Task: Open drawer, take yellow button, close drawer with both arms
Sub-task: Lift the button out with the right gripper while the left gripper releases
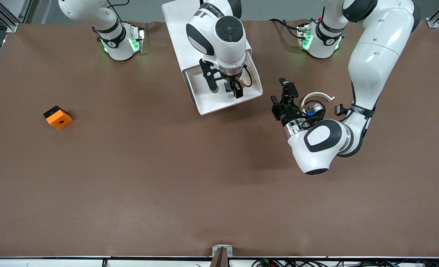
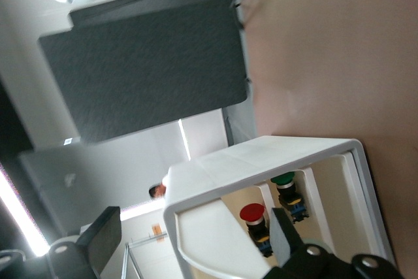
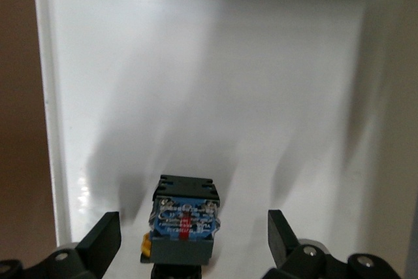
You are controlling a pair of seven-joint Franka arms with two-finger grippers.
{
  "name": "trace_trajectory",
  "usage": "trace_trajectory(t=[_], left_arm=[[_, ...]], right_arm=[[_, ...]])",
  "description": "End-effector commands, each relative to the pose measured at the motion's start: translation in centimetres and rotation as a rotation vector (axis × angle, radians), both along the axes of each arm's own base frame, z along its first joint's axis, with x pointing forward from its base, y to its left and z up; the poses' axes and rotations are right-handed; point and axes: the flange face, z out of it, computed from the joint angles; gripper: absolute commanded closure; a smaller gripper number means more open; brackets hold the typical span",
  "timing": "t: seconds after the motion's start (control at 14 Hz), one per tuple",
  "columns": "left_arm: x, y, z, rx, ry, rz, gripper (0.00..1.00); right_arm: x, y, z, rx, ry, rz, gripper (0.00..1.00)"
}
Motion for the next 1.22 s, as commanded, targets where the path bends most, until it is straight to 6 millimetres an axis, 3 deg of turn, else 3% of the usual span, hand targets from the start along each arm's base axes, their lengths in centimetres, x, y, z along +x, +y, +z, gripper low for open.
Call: trace_trajectory(t=[0.0,0.07,0.21,0.29,0.36,0.5,0.72,1.0,1.15], left_arm=[[-0.5,0.0,3.0,-0.095,-0.117,-0.101,0.0],[-0.5,0.0,3.9,-0.125,-0.152,-0.129,0.0],[-0.6,-0.4,3.8,-0.152,-0.22,-0.205,0.0],[-0.1,-0.3,4.8,-0.182,-0.305,-0.231,0.0],[0.4,-0.4,5.2,-0.207,-0.384,-0.285,0.0],[1.5,-0.1,6.2,-0.259,-0.518,-0.369,0.0],[2.6,-0.6,7.1,-0.345,-0.651,-0.466,0.0],[3.5,-1.3,7.9,-0.455,-0.762,-0.619,0.0],[4.6,-1.4,8.8,-0.472,-0.859,-0.64,0.0]], right_arm=[[0.2,-0.4,0.3,-0.025,0.024,0.012,0.01],[0.2,-0.4,0.3,-0.025,0.026,0.007,0.01],[0.2,-0.4,0.1,-0.025,0.027,0.003,0.03],[0.2,-0.3,0.2,-0.022,0.028,0.005,0.11],[0.2,-0.3,0.2,-0.019,0.029,0.005,0.26],[0.7,-0.5,0.4,-0.011,0.023,-0.002,1.0],[2.5,-1.2,1.9,0.016,0.003,-0.027,1.0],[7.1,-3.4,7.2,0.098,-0.064,-0.059,1.0],[9.2,-5.5,8.9,0.123,-0.091,-0.028,1.0]])
